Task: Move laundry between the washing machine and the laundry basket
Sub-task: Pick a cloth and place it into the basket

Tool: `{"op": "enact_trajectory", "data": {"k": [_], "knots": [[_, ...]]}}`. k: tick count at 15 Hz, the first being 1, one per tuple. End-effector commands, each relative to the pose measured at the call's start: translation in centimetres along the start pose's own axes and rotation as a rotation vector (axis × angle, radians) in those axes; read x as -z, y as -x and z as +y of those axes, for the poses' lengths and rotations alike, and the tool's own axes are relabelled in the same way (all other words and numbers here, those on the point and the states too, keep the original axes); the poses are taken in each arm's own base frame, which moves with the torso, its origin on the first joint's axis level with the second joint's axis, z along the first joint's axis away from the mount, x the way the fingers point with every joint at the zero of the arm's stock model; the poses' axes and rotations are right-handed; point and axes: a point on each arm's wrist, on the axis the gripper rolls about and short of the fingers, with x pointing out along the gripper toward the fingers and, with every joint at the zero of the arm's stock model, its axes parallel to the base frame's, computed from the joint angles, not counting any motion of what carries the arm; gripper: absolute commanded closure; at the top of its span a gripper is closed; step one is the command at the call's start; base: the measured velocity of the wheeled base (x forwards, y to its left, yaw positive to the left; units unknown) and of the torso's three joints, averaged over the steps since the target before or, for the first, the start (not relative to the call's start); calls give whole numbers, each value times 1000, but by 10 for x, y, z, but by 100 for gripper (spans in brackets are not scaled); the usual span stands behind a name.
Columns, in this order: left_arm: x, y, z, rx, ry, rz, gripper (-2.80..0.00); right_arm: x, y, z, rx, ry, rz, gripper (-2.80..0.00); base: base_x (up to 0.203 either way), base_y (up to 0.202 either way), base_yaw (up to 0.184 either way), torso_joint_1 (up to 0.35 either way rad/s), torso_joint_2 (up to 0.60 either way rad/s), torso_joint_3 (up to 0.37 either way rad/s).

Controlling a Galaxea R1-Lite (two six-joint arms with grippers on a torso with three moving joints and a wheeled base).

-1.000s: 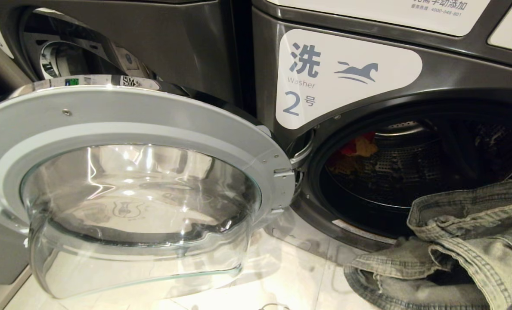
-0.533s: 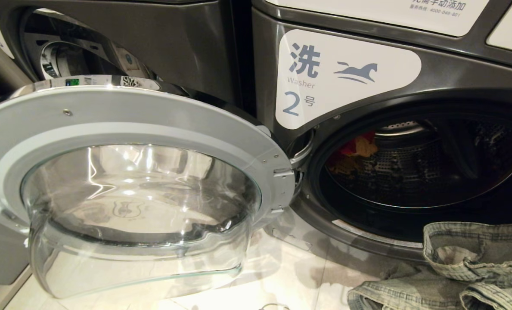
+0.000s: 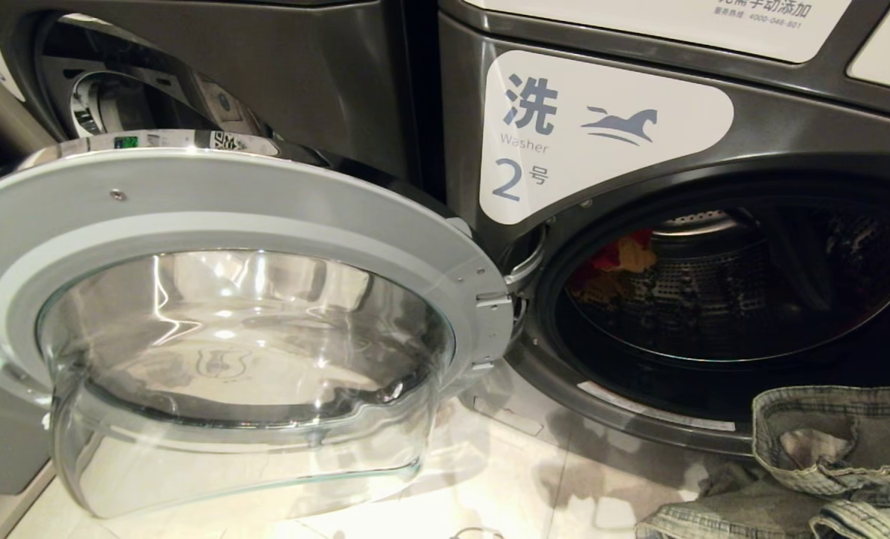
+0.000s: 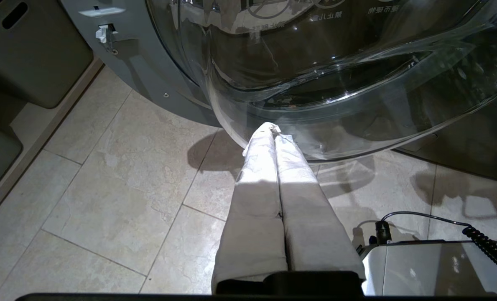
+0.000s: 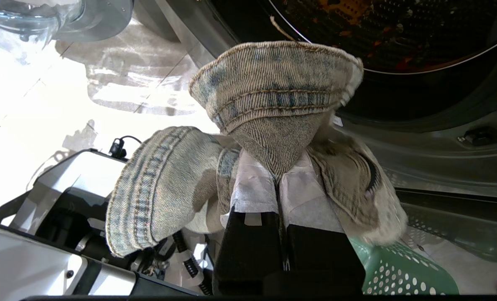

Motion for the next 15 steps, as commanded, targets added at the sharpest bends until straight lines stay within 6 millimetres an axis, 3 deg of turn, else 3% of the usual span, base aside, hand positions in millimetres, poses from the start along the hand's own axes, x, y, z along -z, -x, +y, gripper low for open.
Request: {"op": "enact_trajectory", "data": {"k": [1,15], "knots": [[0,0,0,0,0,1,0,1,-2,0,0,3,11,0,0,0,0,0,0,0],[0,0,0,0,2,3,0,10,-7,1,4,8,42,0,0,0,0,0,0,0]]}}
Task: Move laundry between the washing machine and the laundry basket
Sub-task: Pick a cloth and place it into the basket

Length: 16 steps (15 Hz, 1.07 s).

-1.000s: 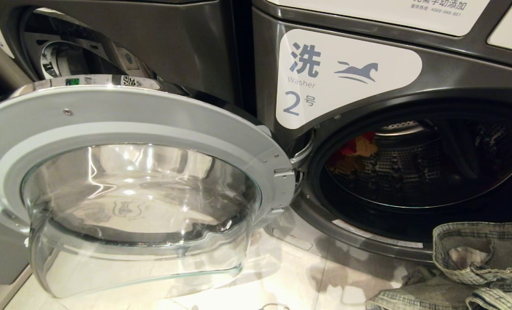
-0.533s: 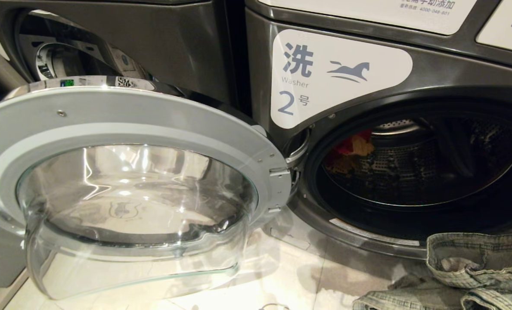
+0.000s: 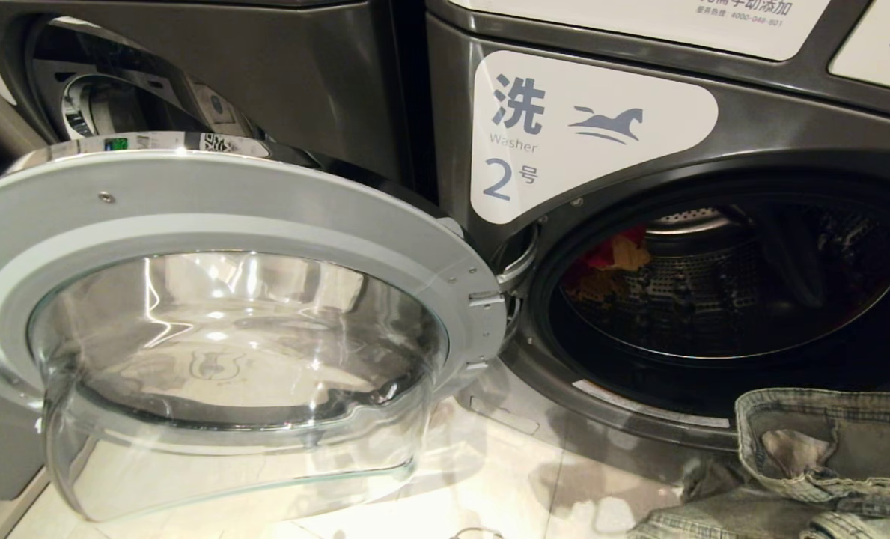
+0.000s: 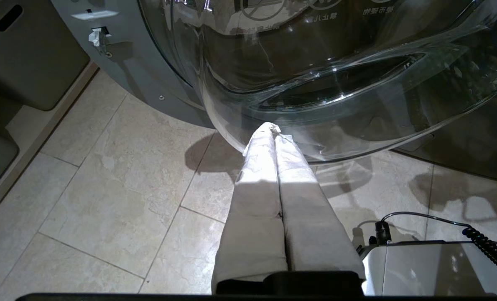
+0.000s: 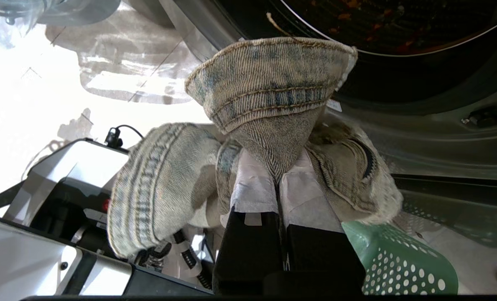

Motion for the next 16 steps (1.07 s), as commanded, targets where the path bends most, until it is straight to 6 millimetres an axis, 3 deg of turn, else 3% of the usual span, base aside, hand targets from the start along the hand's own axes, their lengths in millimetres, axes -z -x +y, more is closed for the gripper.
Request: {"op": "enact_trajectory", "data": {"k": [1,8,12,16], "knots": [[0,0,0,-1,0,2,0,1,-1,0,1,1,10,0,0,0,0,0,0,0],[0,0,0,-1,0,0,0,-3,2,-1,17,12,-7,0,0,0,0,0,0,0],[0,0,0,0,-2,0,0,-10,-4,-5,219,12,27,0,0,0,0,0,0,0],[0,0,0,-3,12,0,0,-16,4,-11,433,17,64,0,0,0,0,0,0,0]]}}
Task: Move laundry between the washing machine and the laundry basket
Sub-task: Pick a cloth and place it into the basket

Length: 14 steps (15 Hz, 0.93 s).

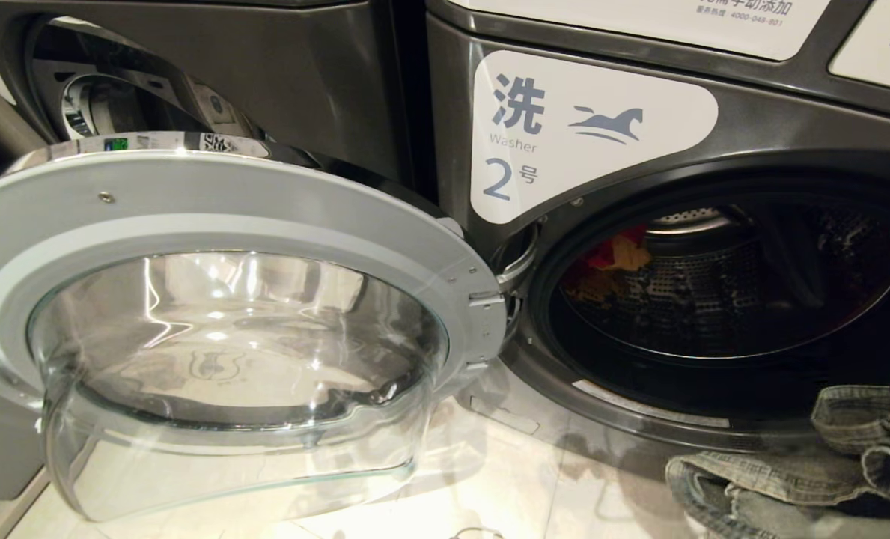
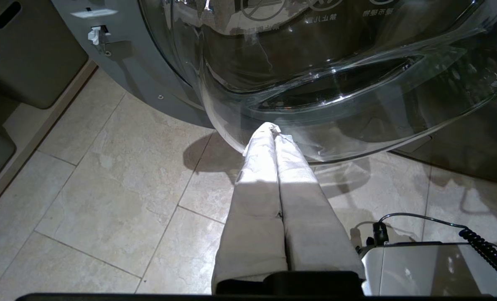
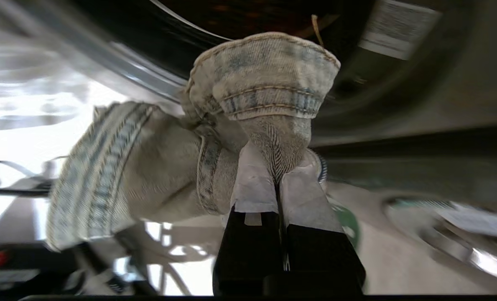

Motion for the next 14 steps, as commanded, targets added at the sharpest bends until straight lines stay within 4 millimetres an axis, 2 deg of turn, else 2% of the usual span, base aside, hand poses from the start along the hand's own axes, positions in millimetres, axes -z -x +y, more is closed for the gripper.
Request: {"op": "enact_trajectory", "data": {"k": [1,8,14], "knots": [[0,0,0,0,2,1,0,0,2,-3,100,7,35,0,0,0,0,0,0,0],[0,0,0,-2,1,1,0,28,22,-11,189,9,76,0,0,0,0,0,0,0],[0,0,0,-2,1,1,0,34,28,-13,231,16,88,0,0,0,0,0,0,0]]}}
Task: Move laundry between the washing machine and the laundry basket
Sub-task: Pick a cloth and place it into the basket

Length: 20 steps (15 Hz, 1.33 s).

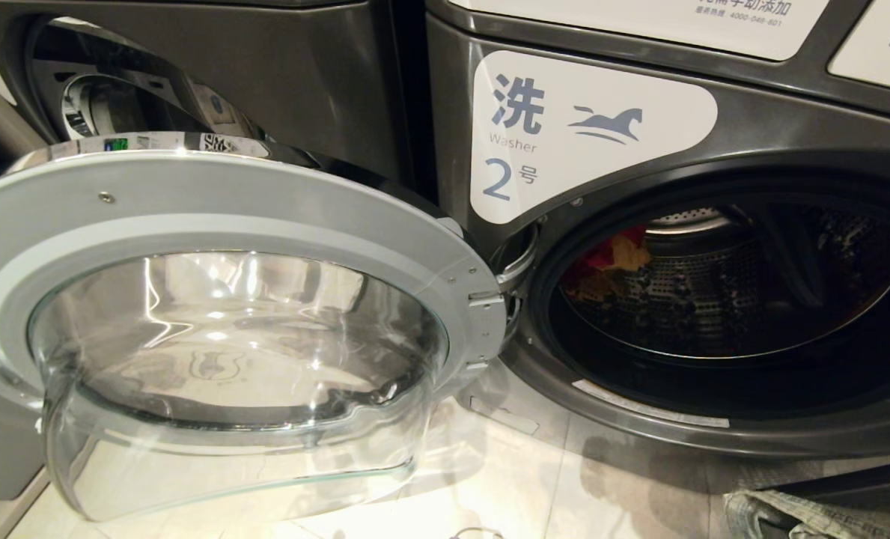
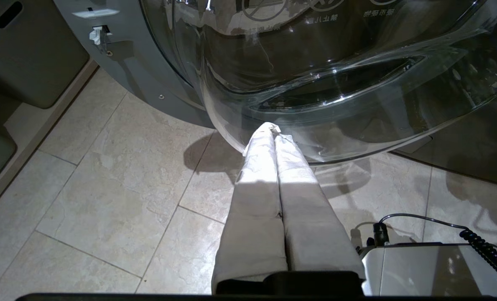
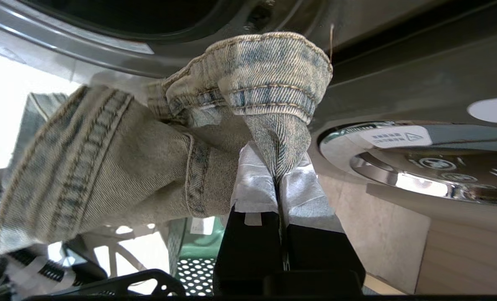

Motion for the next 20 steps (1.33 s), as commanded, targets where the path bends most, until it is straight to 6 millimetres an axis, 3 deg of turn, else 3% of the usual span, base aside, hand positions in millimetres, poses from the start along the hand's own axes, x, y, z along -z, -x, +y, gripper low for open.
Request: {"op": "enact_trajectory", "data": {"k": [1,12,20], "knots": [[0,0,0,0,0,1,0,3,2,-2,31,1,3,0,0,0,0,0,0,0],[0,0,0,0,0,1,0,15,11,-10,121,-11,-6,0,0,0,0,0,0,0],[0,0,0,0,0,1,0,-14,31,-26,128,-49,-65,0,0,0,0,0,0,0]]}}
